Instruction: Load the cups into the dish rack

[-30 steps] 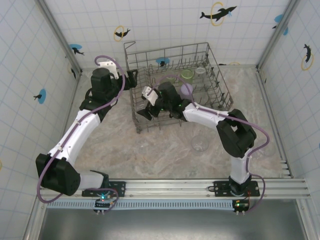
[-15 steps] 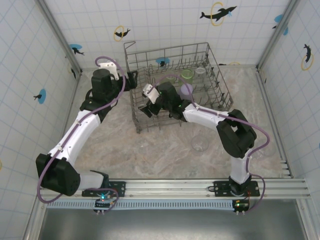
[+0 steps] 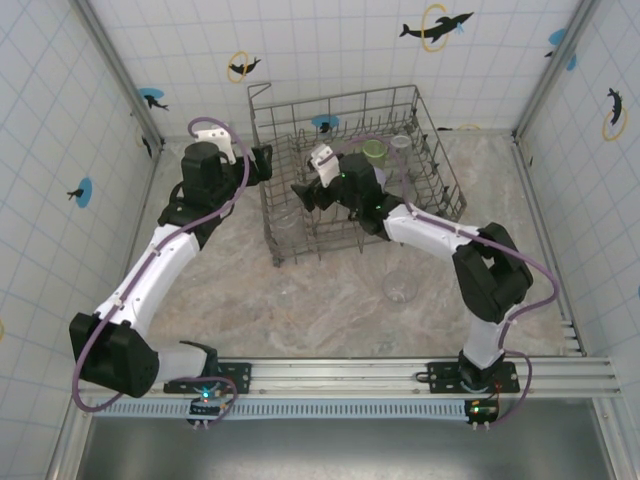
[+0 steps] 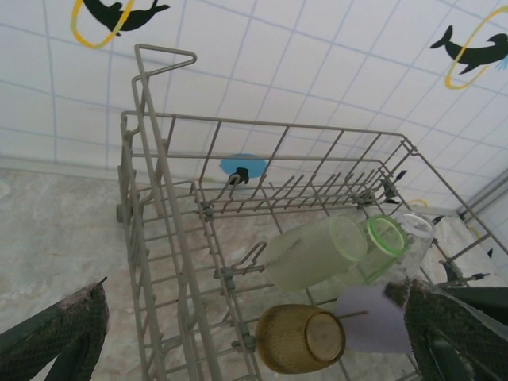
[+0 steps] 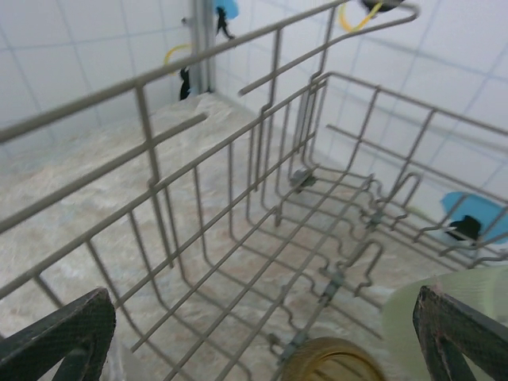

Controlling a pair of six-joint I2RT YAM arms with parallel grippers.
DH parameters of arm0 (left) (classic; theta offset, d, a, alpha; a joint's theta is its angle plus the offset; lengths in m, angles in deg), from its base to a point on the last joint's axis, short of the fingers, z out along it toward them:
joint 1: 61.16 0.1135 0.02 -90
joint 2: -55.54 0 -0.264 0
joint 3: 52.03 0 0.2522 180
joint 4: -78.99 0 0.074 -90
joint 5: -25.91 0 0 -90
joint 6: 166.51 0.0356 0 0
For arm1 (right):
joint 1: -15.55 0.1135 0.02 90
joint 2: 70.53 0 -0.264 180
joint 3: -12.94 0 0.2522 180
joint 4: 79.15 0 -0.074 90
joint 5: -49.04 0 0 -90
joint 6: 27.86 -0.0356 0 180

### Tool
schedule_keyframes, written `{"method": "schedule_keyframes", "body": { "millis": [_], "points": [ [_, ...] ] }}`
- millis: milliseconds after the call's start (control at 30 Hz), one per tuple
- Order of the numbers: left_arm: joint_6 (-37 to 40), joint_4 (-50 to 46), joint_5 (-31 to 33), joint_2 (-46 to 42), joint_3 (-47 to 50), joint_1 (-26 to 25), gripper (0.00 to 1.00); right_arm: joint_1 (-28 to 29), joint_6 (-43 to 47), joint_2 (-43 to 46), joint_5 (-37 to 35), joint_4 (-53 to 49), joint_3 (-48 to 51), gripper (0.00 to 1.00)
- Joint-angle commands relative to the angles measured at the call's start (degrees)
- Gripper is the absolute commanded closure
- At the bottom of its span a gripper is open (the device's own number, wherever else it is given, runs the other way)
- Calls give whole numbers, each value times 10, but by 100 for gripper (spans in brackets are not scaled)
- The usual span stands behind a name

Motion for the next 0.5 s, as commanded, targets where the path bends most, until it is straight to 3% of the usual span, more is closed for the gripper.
{"method": "schedule_keyframes", "body": {
  "millis": [0, 100, 200, 400, 467],
  "points": [
    [1, -21, 33, -3, 6, 5, 3, -11, -14, 49, -33, -2, -4, 0],
    [3, -28, 53, 4, 9, 6, 3, -13, -15, 71, -54, -64, -27, 0],
    [5, -37, 52, 21, 2, 6, 10, -15, -31, 98, -75, -125, -32, 0],
    [2, -66, 14, 81, -38, 7, 30, -18, -87, 167, -122, -264, -33, 0],
    [1, -67, 0, 95, -48, 7, 43, -22, -106, 192, -134, -304, -31, 0]
  ]
}}
